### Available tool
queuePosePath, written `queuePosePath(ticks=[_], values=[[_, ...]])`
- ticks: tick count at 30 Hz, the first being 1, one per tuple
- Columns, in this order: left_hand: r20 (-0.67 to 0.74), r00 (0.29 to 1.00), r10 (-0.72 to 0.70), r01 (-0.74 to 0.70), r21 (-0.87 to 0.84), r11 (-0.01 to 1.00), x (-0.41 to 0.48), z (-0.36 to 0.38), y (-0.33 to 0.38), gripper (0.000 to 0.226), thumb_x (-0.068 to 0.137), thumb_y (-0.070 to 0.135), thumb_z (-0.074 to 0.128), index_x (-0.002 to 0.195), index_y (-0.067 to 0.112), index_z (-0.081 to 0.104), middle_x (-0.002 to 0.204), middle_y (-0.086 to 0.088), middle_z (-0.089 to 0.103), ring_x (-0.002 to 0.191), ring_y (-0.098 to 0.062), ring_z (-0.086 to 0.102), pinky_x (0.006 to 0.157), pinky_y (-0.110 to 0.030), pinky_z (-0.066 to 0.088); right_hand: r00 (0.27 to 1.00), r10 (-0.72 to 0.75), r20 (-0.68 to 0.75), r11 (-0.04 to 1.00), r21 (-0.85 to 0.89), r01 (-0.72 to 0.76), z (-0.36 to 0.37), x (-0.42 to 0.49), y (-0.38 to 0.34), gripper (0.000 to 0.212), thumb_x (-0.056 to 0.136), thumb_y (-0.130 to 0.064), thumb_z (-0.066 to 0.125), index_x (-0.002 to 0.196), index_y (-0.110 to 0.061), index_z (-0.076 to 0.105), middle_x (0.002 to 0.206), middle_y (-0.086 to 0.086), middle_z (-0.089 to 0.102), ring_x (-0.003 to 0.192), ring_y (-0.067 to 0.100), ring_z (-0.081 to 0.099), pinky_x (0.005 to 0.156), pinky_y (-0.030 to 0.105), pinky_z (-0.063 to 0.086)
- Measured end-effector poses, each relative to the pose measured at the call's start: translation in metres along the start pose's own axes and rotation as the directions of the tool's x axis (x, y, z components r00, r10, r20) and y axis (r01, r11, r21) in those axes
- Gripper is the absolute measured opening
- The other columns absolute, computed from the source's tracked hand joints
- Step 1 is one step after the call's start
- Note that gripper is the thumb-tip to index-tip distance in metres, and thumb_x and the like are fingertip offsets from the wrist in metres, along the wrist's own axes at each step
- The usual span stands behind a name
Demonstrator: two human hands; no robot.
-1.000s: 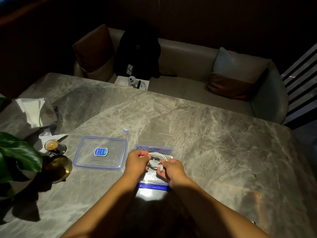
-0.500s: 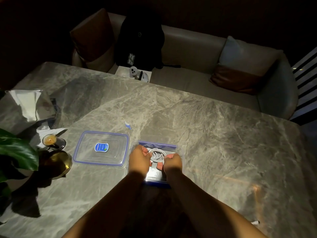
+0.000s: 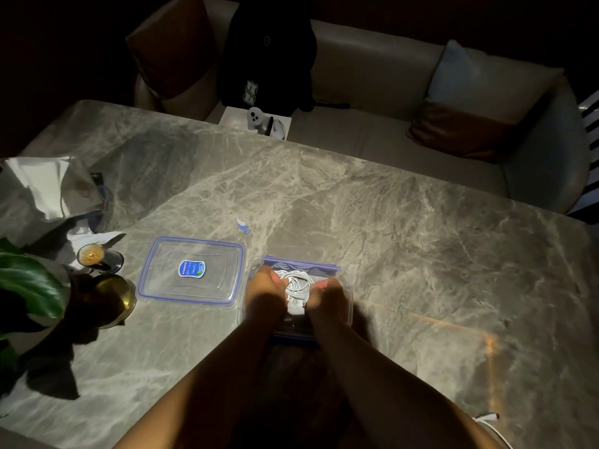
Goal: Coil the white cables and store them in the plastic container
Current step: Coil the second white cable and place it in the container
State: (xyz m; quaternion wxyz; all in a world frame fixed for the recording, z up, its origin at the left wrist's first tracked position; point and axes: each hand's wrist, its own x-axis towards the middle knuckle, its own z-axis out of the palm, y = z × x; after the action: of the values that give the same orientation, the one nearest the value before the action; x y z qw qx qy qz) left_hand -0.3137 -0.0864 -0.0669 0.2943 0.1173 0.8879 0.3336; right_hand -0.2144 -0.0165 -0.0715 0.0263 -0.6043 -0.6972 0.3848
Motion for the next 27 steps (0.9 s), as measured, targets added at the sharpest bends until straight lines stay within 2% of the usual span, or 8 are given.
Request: queuePosePath(ticks=[5,9,12,15,17,21,23,27], values=[[0.026,0.999,-0.025,0.024,0.04,0.999,0.002,-0.001,0.001,0.021,0.09,0.021,0.065,0.077,0.014,0.05,0.079,-0.014,0.063,0.08,-0.035,0.061,0.066,-0.034,0.042,1.0,0.024,-0.021,0.998,0.064,-0.022,-0.005,-0.004,-0.005,0.023,0.081,-0.026,0.056,0.075,-0.006,0.068,0.077,0.008,0.07,0.075,0.024,0.066,0.058,0.025,0.047],[0.068,0.996,-0.057,0.059,-0.019,0.998,-0.001,-0.004,0.006,0.024,0.091,0.014,0.061,0.074,0.015,0.045,0.066,-0.021,0.067,0.054,-0.035,0.068,0.058,-0.044,0.057,0.98,0.144,0.135,0.949,0.262,-0.176,-0.005,-0.002,-0.011,0.031,0.089,-0.023,0.043,0.099,-0.004,0.066,0.098,0.017,0.069,0.094,0.033,0.066,0.064,0.019,0.049],[0.074,0.996,-0.058,0.058,-0.01,0.998,-0.002,-0.006,0.008,0.023,0.091,0.008,0.057,0.073,0.015,0.043,0.066,-0.023,0.067,0.048,-0.034,0.067,0.054,-0.044,0.058,0.968,0.19,0.164,0.92,0.313,-0.234,0.006,0.009,-0.008,0.011,0.087,-0.018,0.053,0.076,-0.017,0.053,0.088,0.011,0.067,0.085,0.028,0.067,0.08,0.041,0.058],[0.079,0.995,-0.066,0.069,-0.034,0.997,-0.009,-0.009,0.014,0.021,0.091,0.007,0.057,0.075,0.014,0.046,0.072,-0.021,0.069,0.048,-0.028,0.065,0.05,-0.029,0.054,0.96,0.205,0.189,0.896,0.358,-0.261,0.021,0.022,0.007,0.015,0.083,-0.016,0.055,0.071,-0.016,0.046,0.077,0.012,0.056,0.079,0.028,0.06,0.068,0.042,0.051],[0.094,0.992,-0.082,0.086,-0.033,0.996,-0.015,-0.012,0.018,0.02,0.091,0.01,0.06,0.075,0.014,0.049,0.073,-0.016,0.07,0.053,-0.023,0.065,0.051,-0.024,0.049,0.961,0.2,0.19,0.88,0.396,-0.262,0.011,0.012,-0.002,0.015,0.079,-0.026,0.054,0.086,-0.013,0.051,0.077,0.009,0.056,0.077,0.028,0.06,0.067,0.04,0.051],[0.094,0.995,-0.02,0.017,0.04,0.999,-0.026,-0.021,0.026,0.011,0.089,0.018,0.059,0.085,0.008,0.06,0.087,-0.014,0.07,0.086,-0.032,0.066,0.071,-0.032,0.045,0.968,0.152,0.201,0.931,0.301,-0.208,-0.02,-0.013,-0.018,0.025,0.095,-0.022,0.056,0.116,-0.009,0.051,0.112,0.014,0.061,0.105,0.029,0.061,0.097,0.038,0.046],[0.117,0.992,0.04,-0.047,0.056,0.997,-0.033,-0.025,0.031,0.012,0.091,0.018,0.057,0.085,0.008,0.058,0.091,-0.017,0.07,0.089,-0.034,0.065,0.073,-0.034,0.047,0.971,0.101,0.217,0.953,0.258,-0.157,-0.035,-0.02,-0.02,0.033,0.096,-0.021,0.055,0.126,-0.009,0.048,0.122,0.012,0.06,0.112,0.03,0.06,0.095,0.034,0.045],[0.15,0.972,0.182,-0.199,0.103,0.975,-0.054,-0.038,0.044,0.017,0.094,0.024,0.059,0.083,0.014,0.052,0.09,-0.014,0.068,0.088,-0.032,0.064,0.07,-0.031,0.041,0.977,-0.013,0.214,0.971,0.236,-0.039,-0.062,-0.032,-0.016,0.026,0.094,-0.028,0.058,0.116,-0.02,0.046,0.108,0.01,0.064,0.092,0.023,0.06,0.081,0.033,0.048]])
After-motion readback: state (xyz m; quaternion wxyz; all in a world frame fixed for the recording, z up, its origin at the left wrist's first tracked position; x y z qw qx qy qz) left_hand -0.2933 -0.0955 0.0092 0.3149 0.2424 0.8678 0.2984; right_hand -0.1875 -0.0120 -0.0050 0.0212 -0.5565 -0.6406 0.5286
